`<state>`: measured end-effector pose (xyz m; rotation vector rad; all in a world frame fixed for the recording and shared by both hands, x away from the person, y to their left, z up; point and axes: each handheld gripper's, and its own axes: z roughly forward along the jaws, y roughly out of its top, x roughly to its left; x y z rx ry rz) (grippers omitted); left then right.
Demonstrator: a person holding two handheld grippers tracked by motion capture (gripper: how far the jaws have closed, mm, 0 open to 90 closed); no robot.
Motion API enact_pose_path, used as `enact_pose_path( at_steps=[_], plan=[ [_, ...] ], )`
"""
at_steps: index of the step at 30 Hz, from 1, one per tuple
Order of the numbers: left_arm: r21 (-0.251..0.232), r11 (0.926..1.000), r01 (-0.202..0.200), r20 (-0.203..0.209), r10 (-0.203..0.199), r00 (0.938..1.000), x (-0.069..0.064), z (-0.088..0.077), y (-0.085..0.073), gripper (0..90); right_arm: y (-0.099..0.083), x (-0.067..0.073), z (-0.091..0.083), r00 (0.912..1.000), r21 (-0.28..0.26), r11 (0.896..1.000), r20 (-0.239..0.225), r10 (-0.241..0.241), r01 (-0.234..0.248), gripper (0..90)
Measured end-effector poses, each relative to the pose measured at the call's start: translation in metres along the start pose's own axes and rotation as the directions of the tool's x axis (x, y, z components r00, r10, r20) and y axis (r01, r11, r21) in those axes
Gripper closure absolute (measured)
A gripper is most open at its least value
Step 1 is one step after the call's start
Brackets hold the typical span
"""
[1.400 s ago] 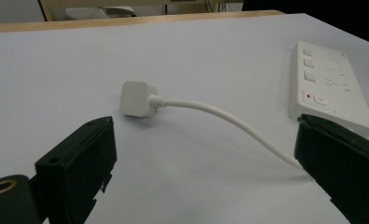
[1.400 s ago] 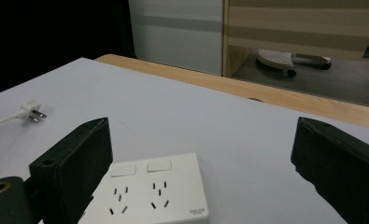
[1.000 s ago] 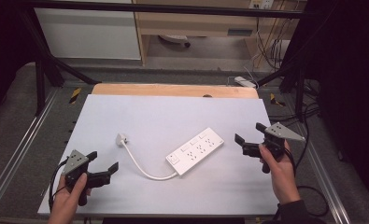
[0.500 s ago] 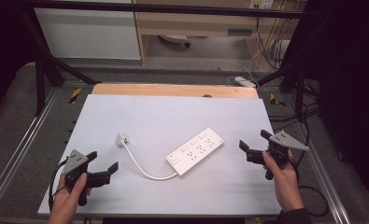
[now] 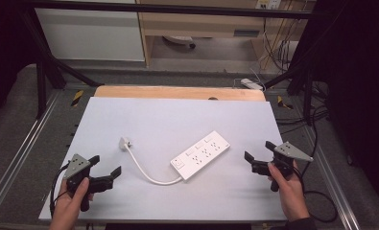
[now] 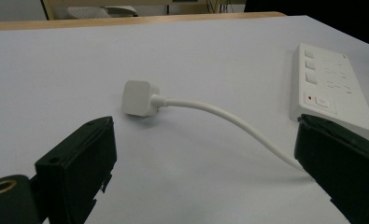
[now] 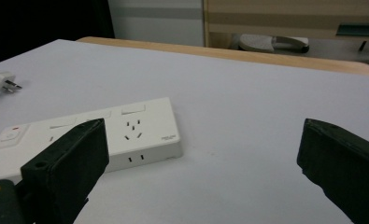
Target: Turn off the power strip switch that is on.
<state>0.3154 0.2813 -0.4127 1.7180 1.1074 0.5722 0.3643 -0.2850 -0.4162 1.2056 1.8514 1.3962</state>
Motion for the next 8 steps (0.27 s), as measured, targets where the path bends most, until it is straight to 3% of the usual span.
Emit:
enact_pose_path(
  at_steps=[4, 8],
  plan=[
    [-0.001, 1.0, -0.001, 0.002, 0.001, 1.0, 0.0, 0.0, 0.0, 5.5, -0.008, 0.005, 0.01, 0.9999, 0.032, 0.999, -0.01, -0.006, 0.006, 2.8],
    [-0.001, 1.0, -0.003, 0.001, 0.003, 1.0, 0.0, 0.0, 0.0, 5.5, -0.015, 0.012, 0.024, 0.9996, 0.128, 0.991, 0.0, -0.029, 0.029, 2.8]
  ],
)
